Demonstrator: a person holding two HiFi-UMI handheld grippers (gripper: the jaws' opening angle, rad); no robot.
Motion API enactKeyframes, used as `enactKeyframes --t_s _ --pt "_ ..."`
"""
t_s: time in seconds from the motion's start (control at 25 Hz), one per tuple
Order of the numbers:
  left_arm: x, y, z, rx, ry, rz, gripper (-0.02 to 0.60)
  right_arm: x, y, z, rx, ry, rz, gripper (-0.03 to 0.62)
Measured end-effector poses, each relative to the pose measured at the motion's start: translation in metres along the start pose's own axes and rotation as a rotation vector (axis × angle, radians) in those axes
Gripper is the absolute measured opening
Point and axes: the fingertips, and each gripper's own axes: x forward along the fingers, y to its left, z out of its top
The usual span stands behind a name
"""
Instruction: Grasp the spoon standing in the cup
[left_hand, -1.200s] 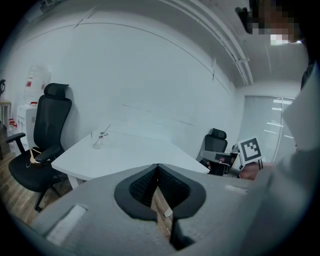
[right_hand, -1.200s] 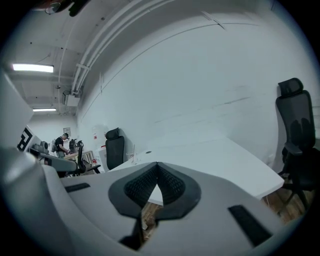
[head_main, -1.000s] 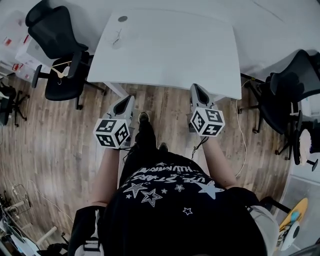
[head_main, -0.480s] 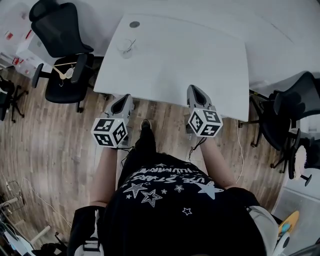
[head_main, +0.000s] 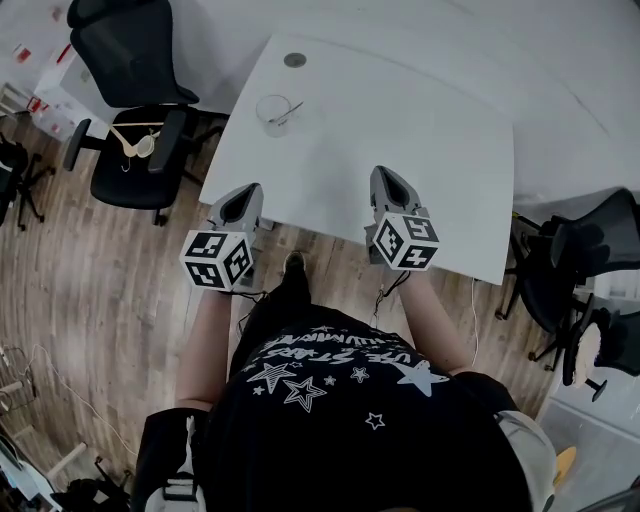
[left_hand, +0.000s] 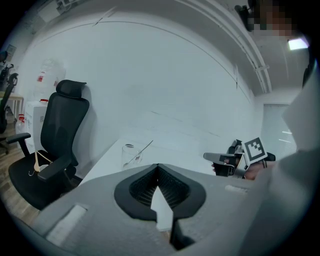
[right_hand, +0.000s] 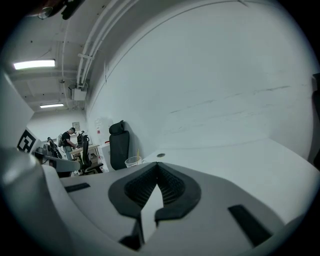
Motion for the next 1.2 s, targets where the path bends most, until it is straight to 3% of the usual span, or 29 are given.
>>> enactKeyframes --t_s 0.44,0.72,1.04,1.2 --pt "0.037 0.048 0.026 0.003 -0.006 -0.005 0.005 0.072 0.021 0.007 0.004 0.044 0.040 0.009" --pt "0.052 0.079 0.033 -0.031 -0.016 0.016 0.005 0.122 0.047 0.001 0.043 0.092 0.143 0.011" --pt "0.064 0.106 0.039 -0.046 -0.017 0.033 0.005 0.166 0.076 -0.002 0.029 0.132 0.237 0.112" --pt "0.069 0.115 0.040 -0.049 -0.007 0.032 0.005 0.181 0.083 -0.003 0.022 0.141 0.250 0.130"
